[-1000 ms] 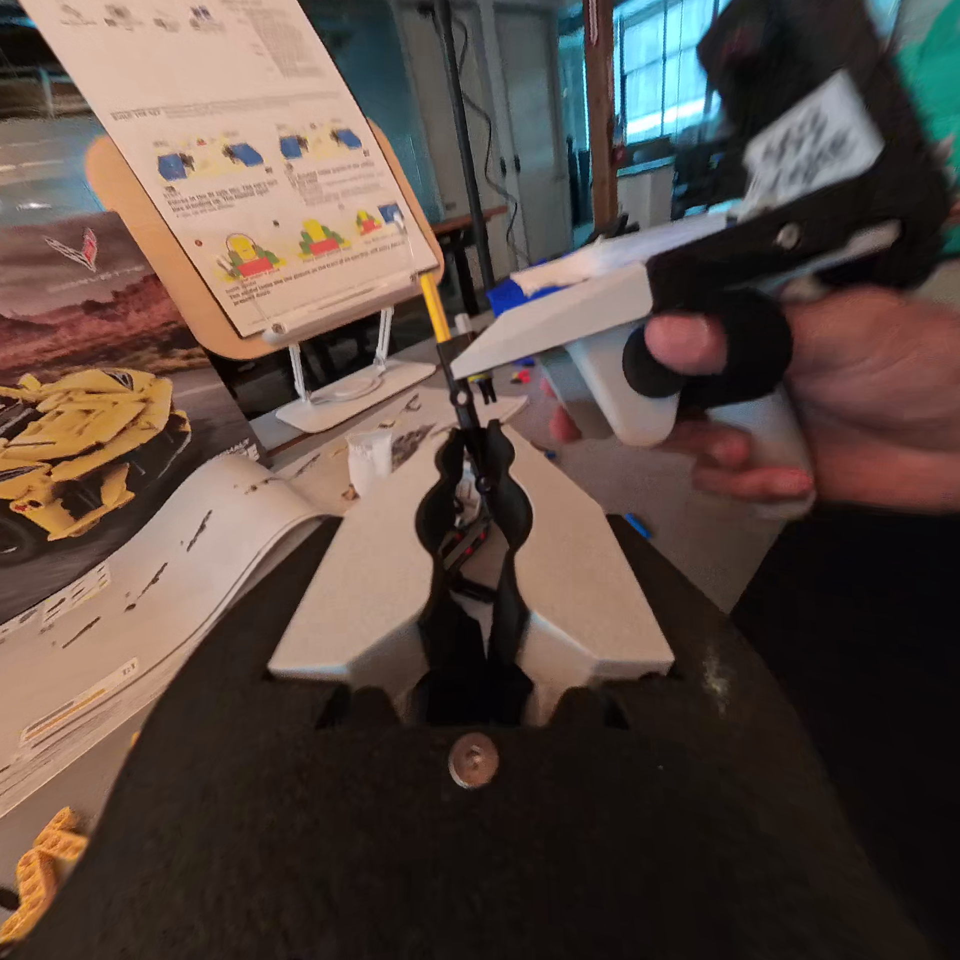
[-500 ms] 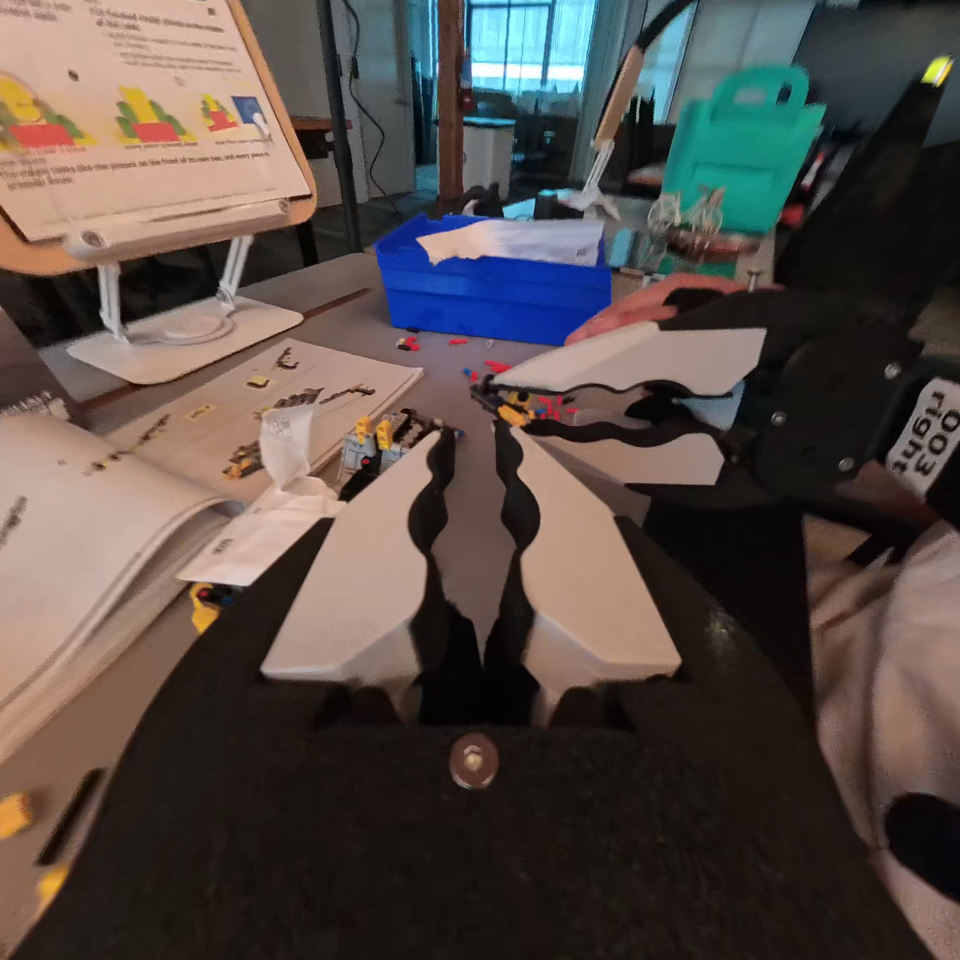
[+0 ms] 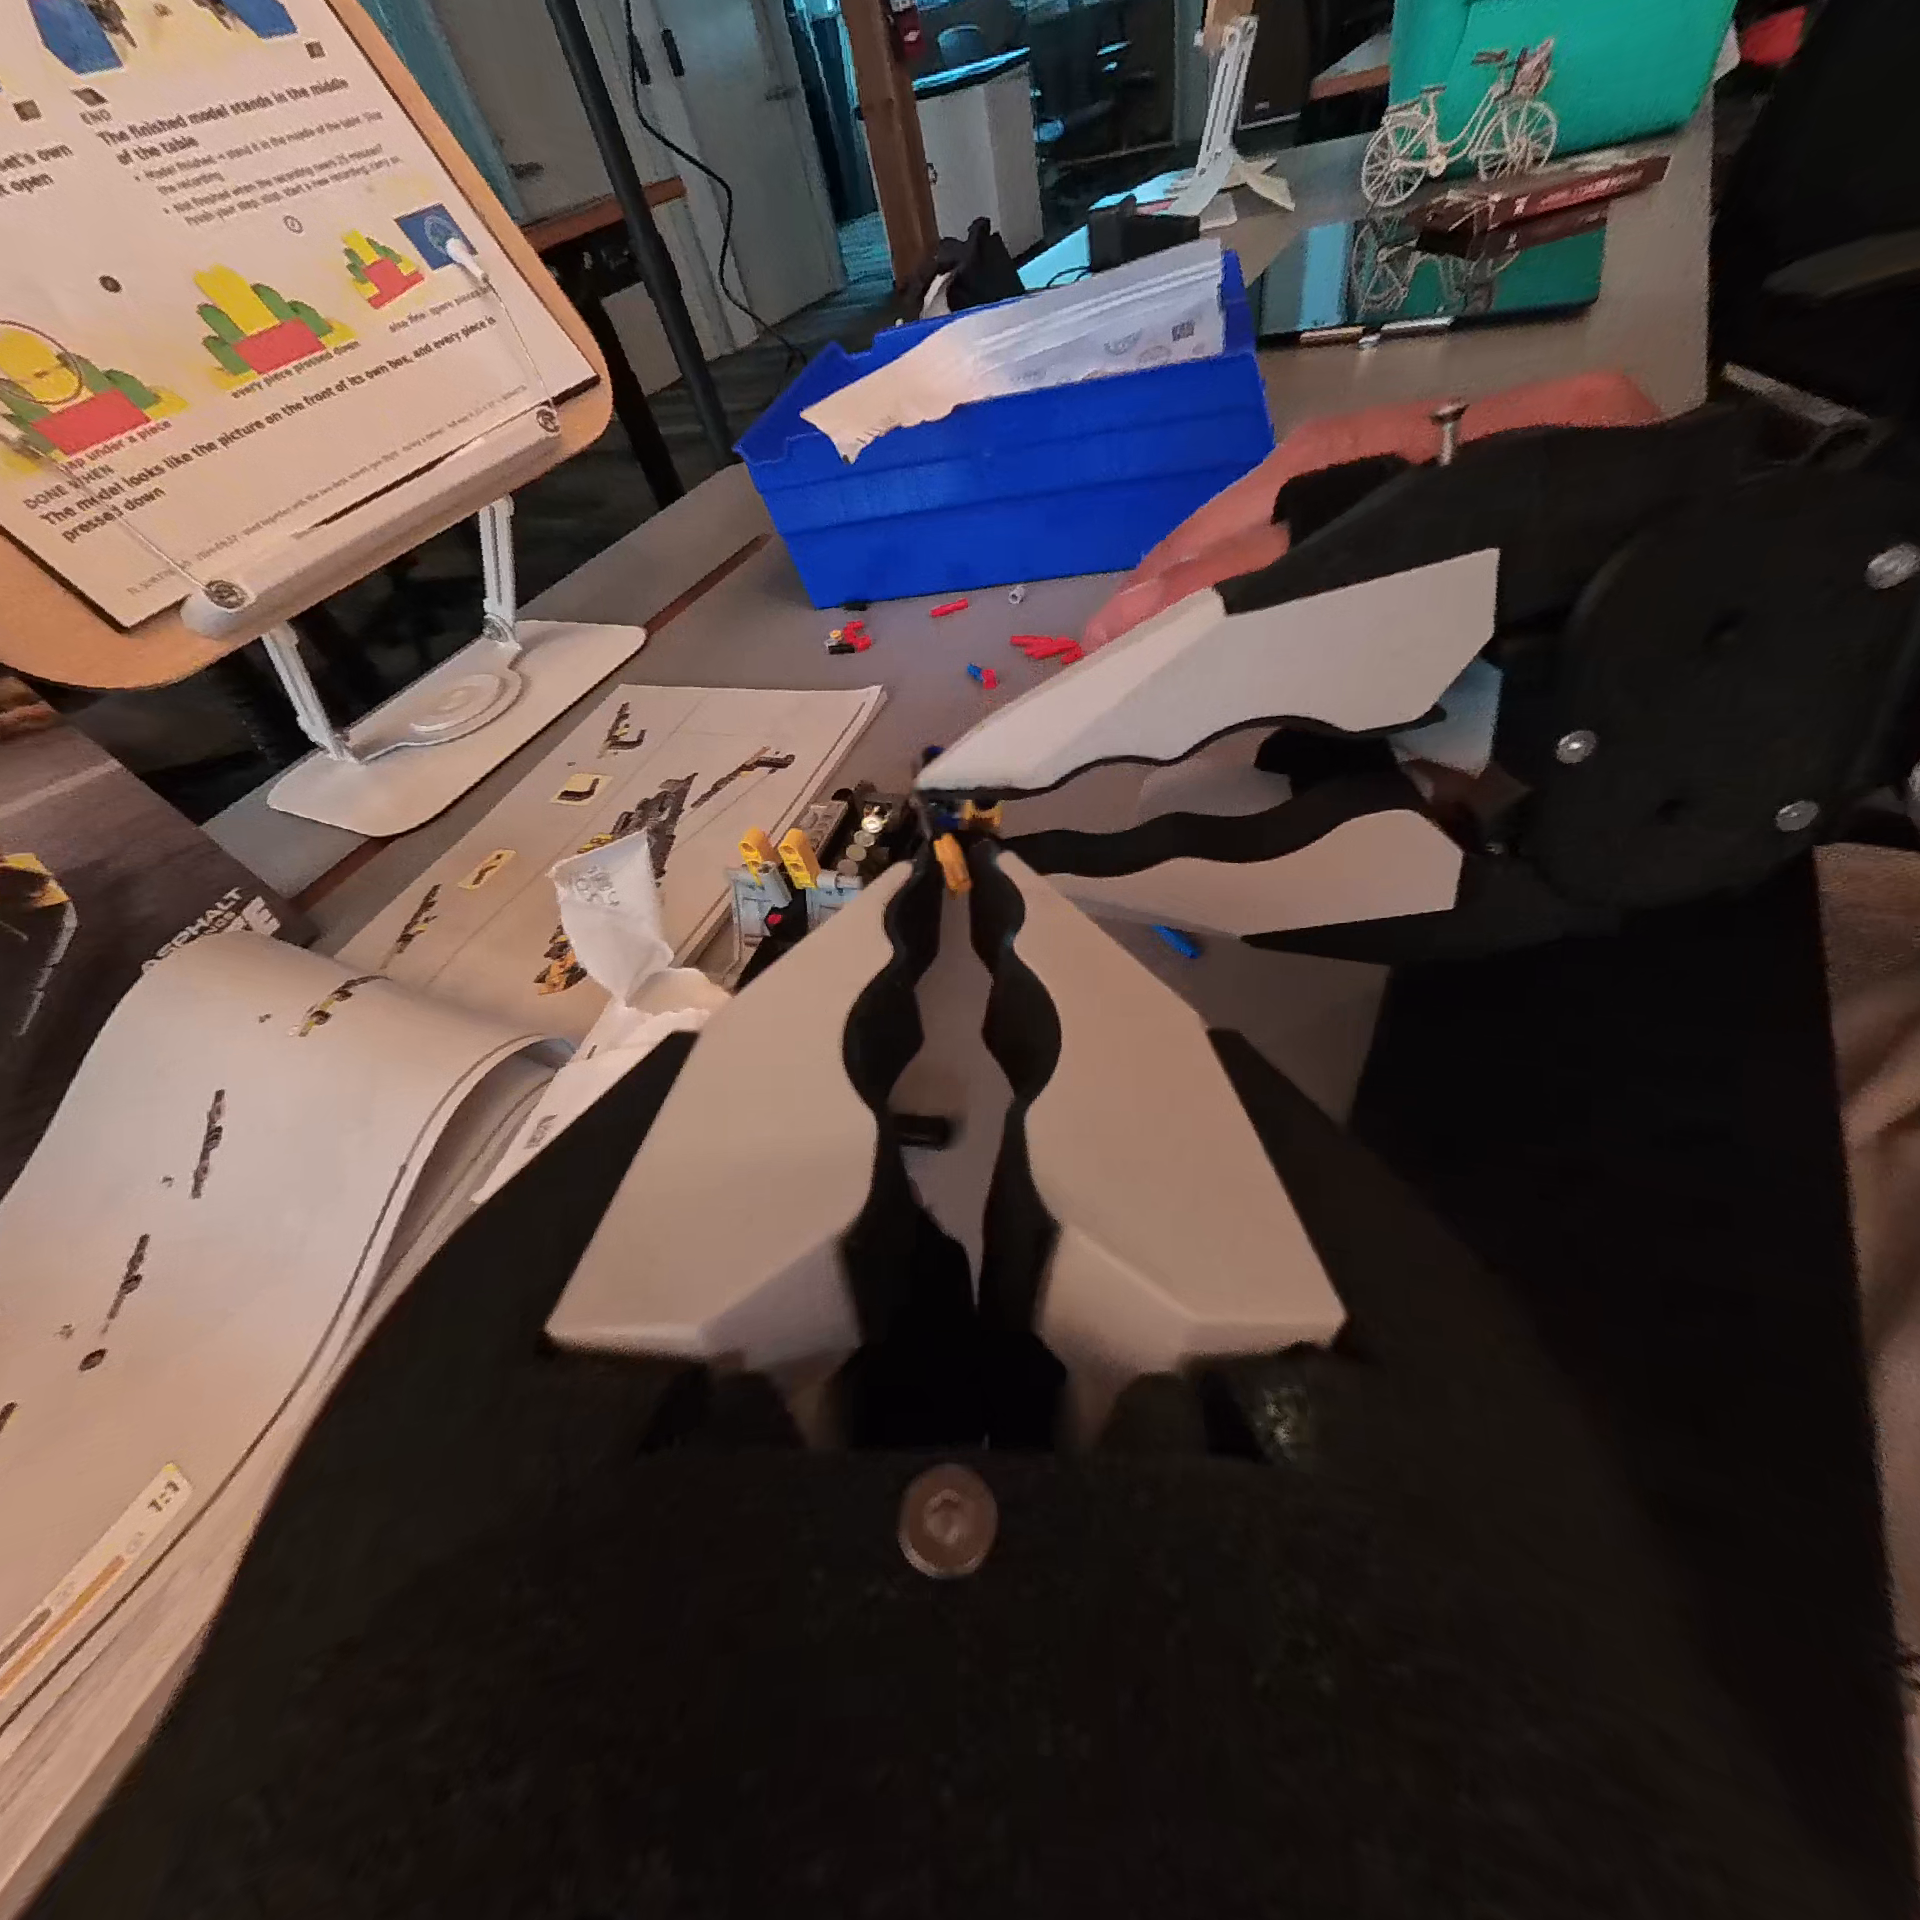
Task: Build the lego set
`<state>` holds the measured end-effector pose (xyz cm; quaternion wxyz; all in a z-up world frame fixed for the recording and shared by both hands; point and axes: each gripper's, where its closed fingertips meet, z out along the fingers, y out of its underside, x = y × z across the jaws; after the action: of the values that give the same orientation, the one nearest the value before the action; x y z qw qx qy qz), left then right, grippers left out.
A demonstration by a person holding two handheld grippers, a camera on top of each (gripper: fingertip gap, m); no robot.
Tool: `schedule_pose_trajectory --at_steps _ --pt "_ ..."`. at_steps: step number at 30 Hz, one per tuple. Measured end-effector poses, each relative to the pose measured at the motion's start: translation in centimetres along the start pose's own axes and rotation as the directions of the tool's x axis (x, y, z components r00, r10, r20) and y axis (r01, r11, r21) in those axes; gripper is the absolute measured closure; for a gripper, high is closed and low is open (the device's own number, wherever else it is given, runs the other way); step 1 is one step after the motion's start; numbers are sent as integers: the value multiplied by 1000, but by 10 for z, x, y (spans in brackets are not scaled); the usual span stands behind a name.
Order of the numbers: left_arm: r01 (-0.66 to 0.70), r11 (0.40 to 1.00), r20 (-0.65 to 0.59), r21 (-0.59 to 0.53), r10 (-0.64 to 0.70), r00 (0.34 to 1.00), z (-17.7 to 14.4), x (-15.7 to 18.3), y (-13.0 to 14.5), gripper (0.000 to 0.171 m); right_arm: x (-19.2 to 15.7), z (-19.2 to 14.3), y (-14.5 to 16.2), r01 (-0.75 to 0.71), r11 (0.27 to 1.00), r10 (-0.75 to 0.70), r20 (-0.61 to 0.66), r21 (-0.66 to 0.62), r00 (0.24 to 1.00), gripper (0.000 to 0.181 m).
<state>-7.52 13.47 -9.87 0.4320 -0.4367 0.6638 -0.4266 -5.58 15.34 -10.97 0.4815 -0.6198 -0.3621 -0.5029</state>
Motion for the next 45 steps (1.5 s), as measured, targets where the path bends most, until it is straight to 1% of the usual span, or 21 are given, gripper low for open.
schedule_pose_trajectory --at_steps 4,6,7,8,9,10,12,15,18,19,20,21,24,25,28,31,34,37,40,43,45 --pt "-77 997 7 2 76 997 4 -5 4 170 -5 0 3 -41 999 41 33 19 999 167" --pt "-115 993 17 2 115 993 6 -14 8 170 -6 0 3 -162 985 157 78 55 984 167" --pt "-132 991 13 -1 132 991 8 -19 10 171 -2 -1 4 -229 971 223 90 64 971 163" --pt "-150 989 12 3 150 989 9 -25 12 170 3 -1 5 -314 947 305 110 74 946 157" --pt "-172 985 4 18 172 985 9 -30 13 170 8 -2 5 -419 905 404 152 79 902 152" --pt "-202 979 -8 41 202 979 8 -34 12 170 15 -1 8 -523 849 503 189 76 843 149" --pt "-290 953 -1 85 291 957 6 -47 7 170 27 5 20 -693 720 664 259 30 701 149" --pt "-435 895 48 101 432 900 9 -77 3 170 33 27 46 -857 500 830 352 -126 432 148" --pt "-497 863 65 87 493 868 20 -110 7 170 40 50 67 -942 239 910 394 -235 133 144" --pt "-500 863 66 75 496 866 26 -121 11 170 43 58 74 -955 165 916 396 -245 57 142" --pt "-496 865 64 72 492 868 31 -131 15 170 45 66 84 -962 103 926 378 -251 1 142" --pt "-497 864 64 76 494 867 36 -140 18 170 44 74 96 -964 61 939 343 -258 -32 141" --pt "-511 855 74 85 506 859 48 -167 20 170 36 85 124 -964 -3 961 266 -265 -76 142" --pt "-507 857 67 88 503 862 52 -176 20 170 32 86 131 -964 -7 966 246 -267 -75 144" --pt "-514 855 46 70 512 858 65 -199 22 170 23 84 144 -967 22 976 216 -255 -35 152" --pt "-437 899 -34 16 437 899 74 -207 44 170 28 78 143 -976 -6 970 237 -218 -59 156" --pt "-424 905 -11 -33 424 905 76 -219 62 170 24 74 141 -972 -11 965 252 -235 -72 156" --pt "-467 880 -13 -86 467 884 78 -220 75 170 20 71 137 -967 -18 958 274 -255 -90 156" --pt "-476 875 -24 -91 476 879 81 -217 75 170 19 69 131 -963 -41 948 294 -268 -123 156" --pt "-506 857 -9 -97 507 862 84 -216 74 170 14 69 134 -961 11 959 276 -275 -68 157" --pt "-558 819 9 -133 564 826 86 -218 75 170 12 69 133 -958 20 958 279 -285 -63 158"
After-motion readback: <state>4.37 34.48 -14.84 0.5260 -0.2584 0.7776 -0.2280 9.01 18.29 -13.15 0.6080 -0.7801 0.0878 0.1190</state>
